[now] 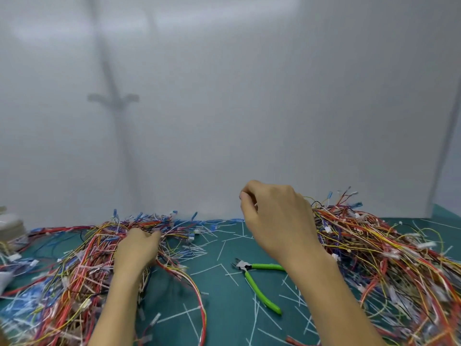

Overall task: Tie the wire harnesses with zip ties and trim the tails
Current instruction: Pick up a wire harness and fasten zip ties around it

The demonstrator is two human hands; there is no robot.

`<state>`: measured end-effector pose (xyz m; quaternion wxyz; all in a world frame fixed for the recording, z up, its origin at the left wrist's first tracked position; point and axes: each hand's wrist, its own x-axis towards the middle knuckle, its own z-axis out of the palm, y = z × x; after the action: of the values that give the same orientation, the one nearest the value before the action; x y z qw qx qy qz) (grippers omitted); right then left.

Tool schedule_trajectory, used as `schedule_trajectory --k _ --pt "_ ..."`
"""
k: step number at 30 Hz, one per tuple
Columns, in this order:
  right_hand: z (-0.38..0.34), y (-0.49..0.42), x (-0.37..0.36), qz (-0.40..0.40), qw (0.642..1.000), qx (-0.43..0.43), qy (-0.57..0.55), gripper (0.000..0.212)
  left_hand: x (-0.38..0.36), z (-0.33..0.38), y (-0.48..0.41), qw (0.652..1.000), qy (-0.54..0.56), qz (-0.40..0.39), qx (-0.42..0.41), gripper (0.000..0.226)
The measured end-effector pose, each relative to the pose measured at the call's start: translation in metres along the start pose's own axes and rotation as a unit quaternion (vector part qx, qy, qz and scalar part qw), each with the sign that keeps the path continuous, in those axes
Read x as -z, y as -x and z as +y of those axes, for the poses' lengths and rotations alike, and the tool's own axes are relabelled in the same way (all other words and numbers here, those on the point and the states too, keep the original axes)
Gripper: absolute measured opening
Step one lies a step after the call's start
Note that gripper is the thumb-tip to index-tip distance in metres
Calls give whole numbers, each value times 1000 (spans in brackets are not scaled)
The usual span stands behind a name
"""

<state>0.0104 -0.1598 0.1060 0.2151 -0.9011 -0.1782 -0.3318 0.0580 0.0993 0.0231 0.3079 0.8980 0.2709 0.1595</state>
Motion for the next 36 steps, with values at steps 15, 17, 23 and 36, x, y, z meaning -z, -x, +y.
schedule_trajectory --k 15,17,23,36 --pt "-42 39 -101 -422 891 148 -81 37 33 5 15 985 -111 110 72 47" --pt "-46 47 -113 -421 892 155 -56 34 31 3 14 988 -115 81 61 45" --pt "-37 50 -119 -336 940 17 -49 26 32 -1 10 983 -136 76 96 55" --pt "-26 43 -109 -379 925 -10 -15 27 54 -23 -4 988 -124 52 73 42"
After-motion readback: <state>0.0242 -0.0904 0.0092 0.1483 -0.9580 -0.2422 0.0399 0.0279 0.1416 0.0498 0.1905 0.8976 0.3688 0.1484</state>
